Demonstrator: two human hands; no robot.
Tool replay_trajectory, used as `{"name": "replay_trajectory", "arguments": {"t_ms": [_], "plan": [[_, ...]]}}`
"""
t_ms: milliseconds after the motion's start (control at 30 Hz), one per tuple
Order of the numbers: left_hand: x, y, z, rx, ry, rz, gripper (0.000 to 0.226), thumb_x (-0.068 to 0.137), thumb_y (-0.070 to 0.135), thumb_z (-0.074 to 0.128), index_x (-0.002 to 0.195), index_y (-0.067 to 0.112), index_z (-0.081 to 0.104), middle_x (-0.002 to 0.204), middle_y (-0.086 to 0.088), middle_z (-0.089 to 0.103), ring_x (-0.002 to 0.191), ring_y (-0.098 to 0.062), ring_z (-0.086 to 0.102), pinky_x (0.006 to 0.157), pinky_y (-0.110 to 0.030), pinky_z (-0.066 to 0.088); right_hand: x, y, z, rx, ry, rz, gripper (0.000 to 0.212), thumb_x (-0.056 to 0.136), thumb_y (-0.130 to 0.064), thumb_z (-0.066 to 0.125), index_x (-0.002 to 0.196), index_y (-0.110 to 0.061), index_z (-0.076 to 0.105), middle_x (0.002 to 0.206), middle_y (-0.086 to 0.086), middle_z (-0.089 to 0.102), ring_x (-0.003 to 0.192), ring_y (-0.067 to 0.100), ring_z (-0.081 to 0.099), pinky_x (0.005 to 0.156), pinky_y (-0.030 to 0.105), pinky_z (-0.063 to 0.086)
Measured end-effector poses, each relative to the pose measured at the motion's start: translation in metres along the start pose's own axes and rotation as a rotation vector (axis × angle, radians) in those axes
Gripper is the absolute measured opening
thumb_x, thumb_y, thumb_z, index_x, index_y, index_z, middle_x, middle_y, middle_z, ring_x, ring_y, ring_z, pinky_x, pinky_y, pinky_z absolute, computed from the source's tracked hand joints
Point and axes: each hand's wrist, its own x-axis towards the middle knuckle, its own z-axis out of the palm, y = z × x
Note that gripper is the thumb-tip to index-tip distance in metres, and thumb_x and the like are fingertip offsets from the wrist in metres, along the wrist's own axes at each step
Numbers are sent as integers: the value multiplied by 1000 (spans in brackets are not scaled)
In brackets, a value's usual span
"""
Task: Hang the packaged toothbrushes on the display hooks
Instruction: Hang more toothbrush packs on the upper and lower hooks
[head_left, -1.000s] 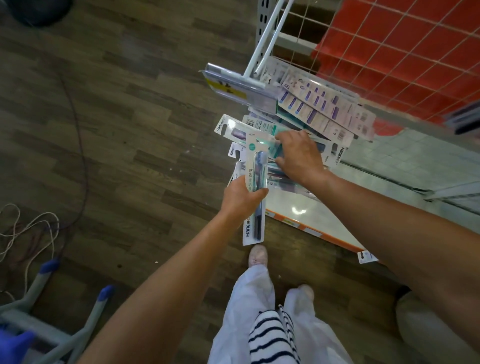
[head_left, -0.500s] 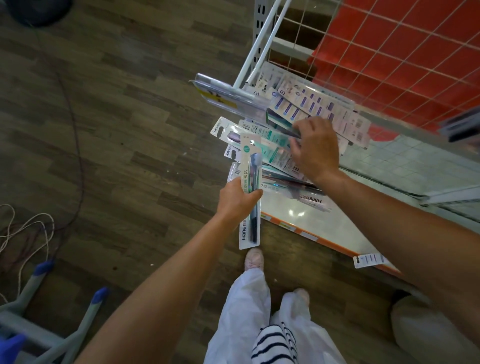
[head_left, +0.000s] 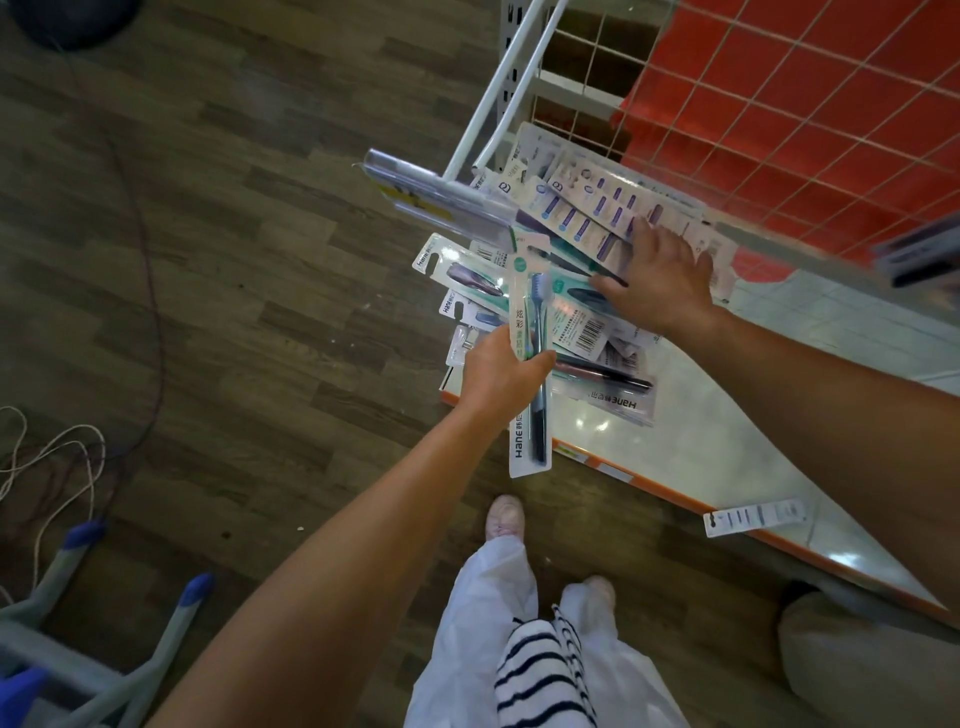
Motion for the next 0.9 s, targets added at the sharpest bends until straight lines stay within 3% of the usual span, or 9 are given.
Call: {"name": "replay_trajectory", "arguments": {"t_ms": [300,500,600,733,900], "plan": [[15,12,7,-113,4,-33,39,90,20,68,127,12,59,123,-6,66,110,-21,64,88,-33,54,-2,2,1,66,140,-66,62,88,-56,54,134,-15,47,129,14,46,120,32,42,100,46,35],[21,14,10,-137,-6,-50,42,90,22,67,129,14,58,124,-5,66,109,-20,63,83,-31,55,-5,0,-2,80,274,-221,31,96,-31,52,120,-15,63,114,10,60,107,30,48,88,41,38],[20,17,11,-134,7,-45,42,91,22,67,131,13,56,126,-4,64,106,-16,61,71,-19,48,-7,2,-1,88,298,-235,29,98,-27,49,115,-13,67,109,11,65,102,31,52,84,41,40],[18,20,13,-138,12,-45,39,91,21,67,128,13,59,124,-6,65,103,-16,61,75,-24,49,-13,0,-2,180,346,-199,29,99,-25,46,111,-13,69,102,9,70,94,28,57,79,40,46],[13,24,10,-151,26,-26,34,90,22,67,123,14,63,116,-4,68,99,-18,65,66,-19,47,-27,-8,-11,304,397,-116,26,99,-22,45,105,-11,68,94,8,69,85,24,59,68,35,45]]}}
